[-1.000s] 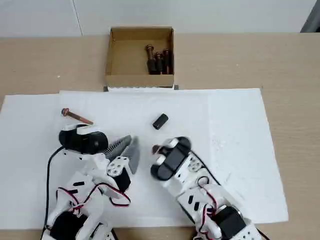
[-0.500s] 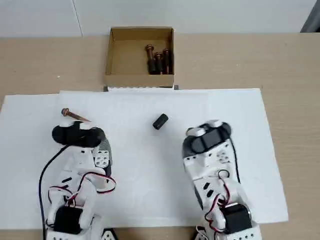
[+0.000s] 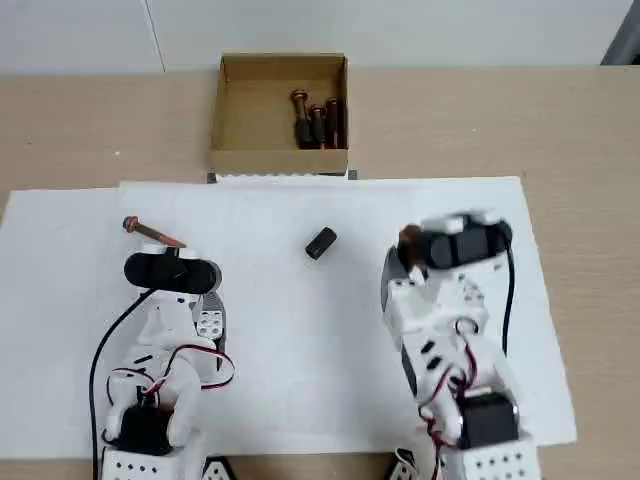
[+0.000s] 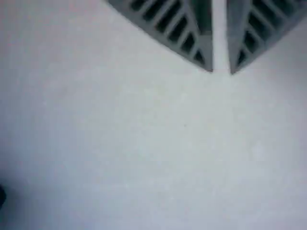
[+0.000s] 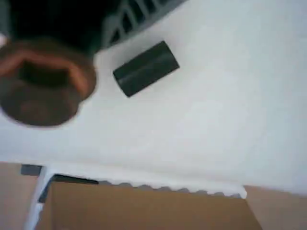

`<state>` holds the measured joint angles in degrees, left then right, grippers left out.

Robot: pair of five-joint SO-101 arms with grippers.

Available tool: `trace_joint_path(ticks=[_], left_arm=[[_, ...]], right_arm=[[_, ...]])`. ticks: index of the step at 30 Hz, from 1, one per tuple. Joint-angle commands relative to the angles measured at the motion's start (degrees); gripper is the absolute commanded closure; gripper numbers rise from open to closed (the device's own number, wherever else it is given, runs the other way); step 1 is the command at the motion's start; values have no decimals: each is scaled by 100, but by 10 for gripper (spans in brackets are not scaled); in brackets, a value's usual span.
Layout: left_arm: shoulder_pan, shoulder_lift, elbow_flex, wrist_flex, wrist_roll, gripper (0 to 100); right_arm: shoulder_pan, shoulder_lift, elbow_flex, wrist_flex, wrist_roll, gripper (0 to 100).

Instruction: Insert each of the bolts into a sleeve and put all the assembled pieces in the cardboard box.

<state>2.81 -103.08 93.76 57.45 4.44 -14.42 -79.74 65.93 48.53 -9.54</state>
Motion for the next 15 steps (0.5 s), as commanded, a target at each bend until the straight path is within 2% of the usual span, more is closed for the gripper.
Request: trace_joint_path(ticks=[1, 15], left_arm=[[-35, -53, 4, -53, -26, 994], [-26, -53, 48, -62, -35, 994]], right_arm=[[48, 1719, -1679, -224, -70, 996], [48, 6686, -5732, -1138, -26, 995]])
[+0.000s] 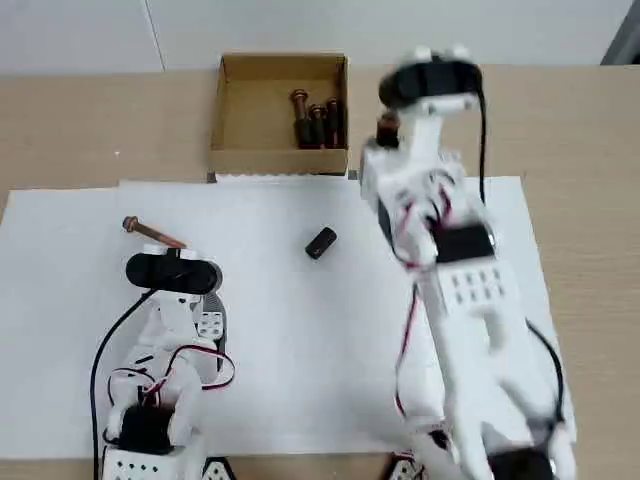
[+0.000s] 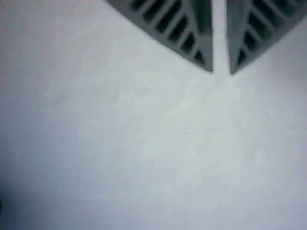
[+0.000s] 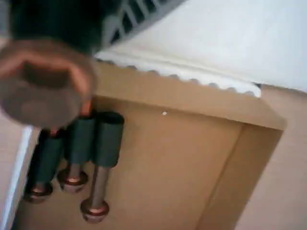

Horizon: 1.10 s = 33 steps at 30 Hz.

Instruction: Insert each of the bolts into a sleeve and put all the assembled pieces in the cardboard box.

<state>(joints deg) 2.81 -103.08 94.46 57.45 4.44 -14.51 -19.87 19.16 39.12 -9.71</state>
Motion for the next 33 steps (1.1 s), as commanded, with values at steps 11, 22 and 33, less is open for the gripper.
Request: trace_joint_path(ticks=[11, 22, 33], left_arm=[[-35, -53, -22, -53, -18, 994], [-35, -53, -22, -35, -18, 994], [-35, -53, -22, -26, -18, 994]], right_arm=[[-180, 3618, -3851, -207, 730, 995], [-620, 5525, -5565, -1068, 2418, 995], [-1182, 6422, -6075, -1516, 3323, 980]])
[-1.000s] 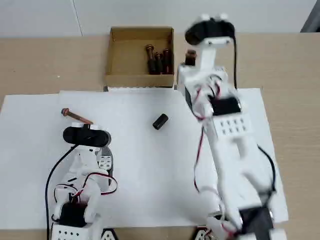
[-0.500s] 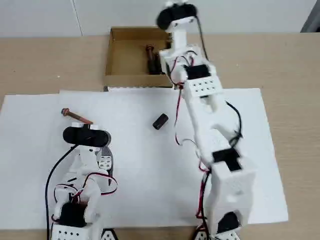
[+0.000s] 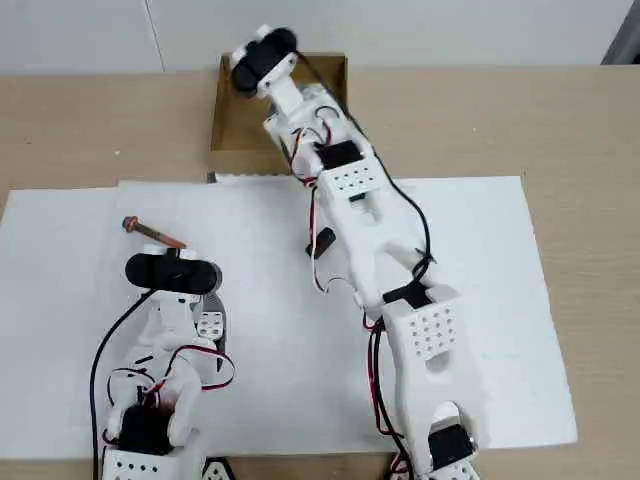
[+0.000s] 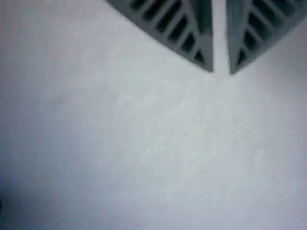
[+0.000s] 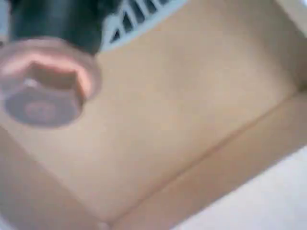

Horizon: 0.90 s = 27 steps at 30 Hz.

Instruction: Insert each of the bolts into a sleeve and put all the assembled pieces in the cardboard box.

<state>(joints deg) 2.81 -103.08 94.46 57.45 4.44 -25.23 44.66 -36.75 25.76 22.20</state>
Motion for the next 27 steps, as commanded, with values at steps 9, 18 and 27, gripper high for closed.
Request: trace_joint_path(ticks=[9, 18, 27], left_arm=[[-35, -53, -22, -26, -18, 994], [-35, -53, -22, -26, -18, 994], [-35, -53, -22, -26, -18, 994]], right_arm=[[-207, 180, -633, -136, 132, 864], [-189, 127, -677, 13, 132, 908], [-110, -708, -879, 1710, 114, 995]])
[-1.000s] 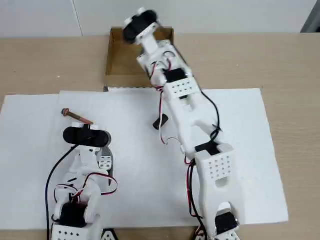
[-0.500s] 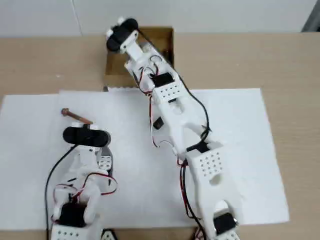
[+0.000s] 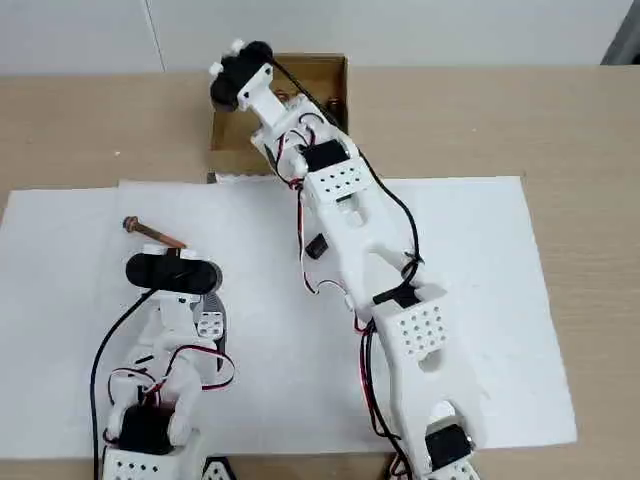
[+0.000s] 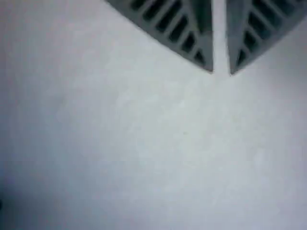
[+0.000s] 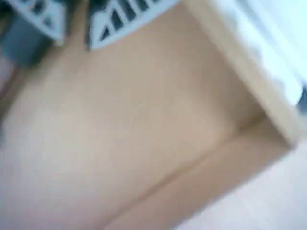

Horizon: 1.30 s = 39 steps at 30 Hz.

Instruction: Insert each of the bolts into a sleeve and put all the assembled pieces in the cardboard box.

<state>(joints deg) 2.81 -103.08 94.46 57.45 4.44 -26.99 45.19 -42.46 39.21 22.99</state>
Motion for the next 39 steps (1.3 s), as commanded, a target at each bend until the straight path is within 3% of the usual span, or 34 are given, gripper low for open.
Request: trace_joint_path(ticks=[1, 11, 17, 22, 27, 39], left_arm=[[-35, -53, -22, -26, -18, 994], [-35, -53, -22, -26, -18, 994], [-35, -53, -22, -26, -18, 994], [-35, -53, -22, -26, -18, 994], [-35, -53, -22, -26, -18, 994], [-35, -53, -22, -26, -18, 994]], right_arm=[[66, -875, -308, 541, 35, 995], [40, -1903, -308, 2229, 18, 995], [66, -2501, -308, 3415, -545, 995], [66, -2888, -308, 4629, -1389, 995], [66, -3002, -308, 5560, -2760, 995], [75, -2730, 563, 5648, -5231, 990]])
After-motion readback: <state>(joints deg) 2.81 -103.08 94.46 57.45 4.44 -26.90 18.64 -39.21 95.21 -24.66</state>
